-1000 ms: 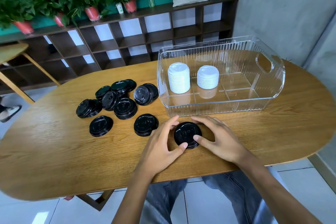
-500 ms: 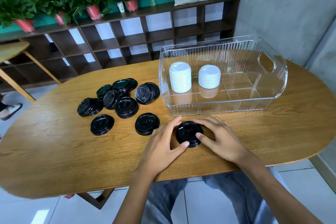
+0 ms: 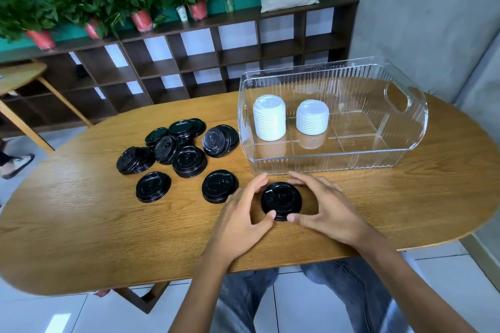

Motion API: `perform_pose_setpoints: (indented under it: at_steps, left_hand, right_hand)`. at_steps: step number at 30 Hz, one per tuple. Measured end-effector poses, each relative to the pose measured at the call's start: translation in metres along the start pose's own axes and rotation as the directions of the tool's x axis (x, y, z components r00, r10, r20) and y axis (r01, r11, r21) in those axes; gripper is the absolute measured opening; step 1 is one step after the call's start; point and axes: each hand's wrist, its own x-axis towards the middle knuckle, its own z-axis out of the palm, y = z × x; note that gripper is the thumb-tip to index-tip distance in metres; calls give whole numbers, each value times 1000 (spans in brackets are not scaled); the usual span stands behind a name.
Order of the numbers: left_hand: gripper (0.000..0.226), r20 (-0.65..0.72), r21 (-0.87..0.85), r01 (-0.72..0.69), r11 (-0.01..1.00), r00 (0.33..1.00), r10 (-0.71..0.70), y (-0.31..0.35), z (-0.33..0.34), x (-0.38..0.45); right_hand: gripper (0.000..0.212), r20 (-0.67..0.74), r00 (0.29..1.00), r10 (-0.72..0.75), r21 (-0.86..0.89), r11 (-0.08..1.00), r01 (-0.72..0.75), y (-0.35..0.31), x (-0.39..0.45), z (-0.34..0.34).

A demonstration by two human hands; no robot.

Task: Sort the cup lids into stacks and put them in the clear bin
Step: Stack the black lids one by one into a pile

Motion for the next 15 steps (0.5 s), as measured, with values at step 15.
perform_pose_setpoints:
  at_steps: [15]
  left_hand:
    - [78,-542,-7,447,894,750,-380,-16,-16,5]
  right_hand:
    - [86,-13,1000,2,23,1000,-2,1,-1,0]
